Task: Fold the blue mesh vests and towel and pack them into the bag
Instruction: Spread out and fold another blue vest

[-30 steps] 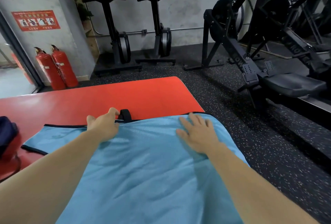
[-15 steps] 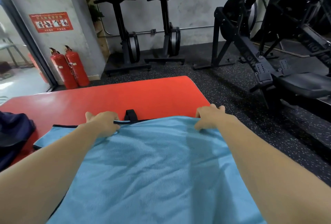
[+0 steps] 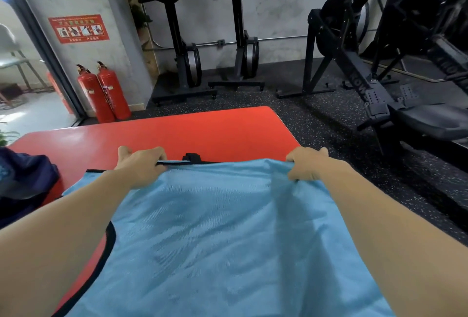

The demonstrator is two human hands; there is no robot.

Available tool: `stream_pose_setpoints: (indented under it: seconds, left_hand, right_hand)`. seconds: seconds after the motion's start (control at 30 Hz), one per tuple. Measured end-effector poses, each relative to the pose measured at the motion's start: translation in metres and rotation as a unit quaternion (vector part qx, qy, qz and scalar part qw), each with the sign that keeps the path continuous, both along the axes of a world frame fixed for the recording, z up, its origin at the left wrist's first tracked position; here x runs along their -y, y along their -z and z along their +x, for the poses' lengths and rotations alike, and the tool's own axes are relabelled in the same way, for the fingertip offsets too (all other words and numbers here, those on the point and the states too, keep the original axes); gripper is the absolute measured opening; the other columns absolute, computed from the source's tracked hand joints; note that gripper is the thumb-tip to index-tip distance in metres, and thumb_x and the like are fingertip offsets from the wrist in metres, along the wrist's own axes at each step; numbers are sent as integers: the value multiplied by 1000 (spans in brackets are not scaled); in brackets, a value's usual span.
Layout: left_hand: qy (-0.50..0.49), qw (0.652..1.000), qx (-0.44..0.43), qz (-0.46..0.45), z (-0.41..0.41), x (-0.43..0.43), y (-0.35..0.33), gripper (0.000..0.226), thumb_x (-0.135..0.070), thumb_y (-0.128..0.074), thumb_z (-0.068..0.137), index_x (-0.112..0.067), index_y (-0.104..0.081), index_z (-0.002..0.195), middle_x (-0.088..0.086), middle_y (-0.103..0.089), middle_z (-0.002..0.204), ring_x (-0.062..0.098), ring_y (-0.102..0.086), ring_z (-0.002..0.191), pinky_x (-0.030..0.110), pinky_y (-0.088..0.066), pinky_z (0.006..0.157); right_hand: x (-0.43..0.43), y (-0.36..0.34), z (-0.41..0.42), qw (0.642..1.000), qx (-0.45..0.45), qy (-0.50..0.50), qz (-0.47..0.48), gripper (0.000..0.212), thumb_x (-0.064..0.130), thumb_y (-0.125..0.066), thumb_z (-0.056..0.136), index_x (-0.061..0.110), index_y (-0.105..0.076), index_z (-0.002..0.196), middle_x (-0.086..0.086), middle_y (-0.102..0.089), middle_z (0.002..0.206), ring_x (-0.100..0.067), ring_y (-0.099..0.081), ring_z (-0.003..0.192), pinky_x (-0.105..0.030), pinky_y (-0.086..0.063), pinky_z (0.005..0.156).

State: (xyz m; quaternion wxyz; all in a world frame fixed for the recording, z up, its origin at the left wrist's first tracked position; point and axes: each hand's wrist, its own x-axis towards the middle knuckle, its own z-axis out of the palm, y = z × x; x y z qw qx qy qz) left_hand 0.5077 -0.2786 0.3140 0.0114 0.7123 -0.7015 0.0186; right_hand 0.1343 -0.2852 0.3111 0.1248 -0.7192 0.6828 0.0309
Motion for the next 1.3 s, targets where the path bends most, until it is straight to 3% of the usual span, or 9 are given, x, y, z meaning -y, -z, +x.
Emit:
stream_pose_setpoints:
  seconds: [0.17,0.4,0.5,0.6,0.7,0.93,1.03,1.2,1.3]
  left_hand:
    - [-18,999,38,-30,20,-11,-16,25,-39,-42,100,-25,-51,81,-10,-60,69,12,-53,77,40,-17,98]
    - [21,979,-37,-199,34,-90,-55,15,-36,-54,97,-26,-58,88,-4,-63,78,24,-57,81,38,-18,97]
    - [78,976,-68,-192,29,-153,-38,14,-37,-58,93,-29,-59,82,-11,-63,73,19,-54,74,34,-18,92]
    - [125,983,-35,-133,22,-208,-4,16,-46,-53,83,-33,-60,77,-16,-60,67,13,-50,65,37,-22,91]
    - [99,994,-13,-51,15,-241,20,13,-42,-55,85,-33,-57,76,-18,-59,71,6,-54,73,38,-20,95]
    - [117,977,-43,-170,12,-269,7,7,-36,-53,74,-37,-59,77,-18,-59,70,4,-55,72,30,-15,80]
    - [143,986,-15,-85,14,-289,29,12,-35,-56,70,-38,-64,79,-18,-61,70,8,-64,73,39,-22,89]
    - [105,993,37,-35,6,-299,26,7,-37,-57,84,-39,-63,88,-17,-61,78,6,-63,85,44,-10,108]
    - [106,991,45,-68,1,-305,19,18,-34,-46,77,-35,-63,82,-15,-63,71,9,-64,73,45,-11,108]
  right_hand:
    - [-4,-17,-2,991,-92,-5,-97,9,12,-57,78,20,-57,75,4,-57,81,-19,-52,79,-49,-22,104]
    - [-57,-47,-17,969,-54,17,-239,17,8,-52,79,24,-47,83,6,-51,80,-21,-47,82,-39,-24,83]
    - [-104,-23,-30,971,-47,17,-233,19,12,-56,81,27,-49,89,6,-51,82,-23,-52,97,-39,-24,90]
    - [-152,7,-40,985,-86,10,-150,26,17,-57,84,33,-53,105,8,-48,89,-18,-48,110,-40,-24,97]
    - [-175,17,-45,986,-110,21,-127,27,17,-54,86,30,-54,109,5,-49,93,-18,-46,113,-41,-26,99]
    - [-200,-3,-57,965,-134,37,-224,26,8,-57,77,27,-54,94,7,-57,86,-18,-44,101,-39,-24,88]
    - [-220,12,-64,978,-143,14,-149,25,14,-55,83,32,-53,101,9,-57,98,-17,-44,113,-43,-25,98]
    - [-229,10,-64,986,-111,8,-121,36,22,-57,84,35,-52,117,6,-59,115,-18,-40,120,-46,-24,103]
    - [-233,8,-58,983,-120,2,-135,27,19,-57,83,37,-59,103,5,-59,114,-19,-40,116,-44,-25,101]
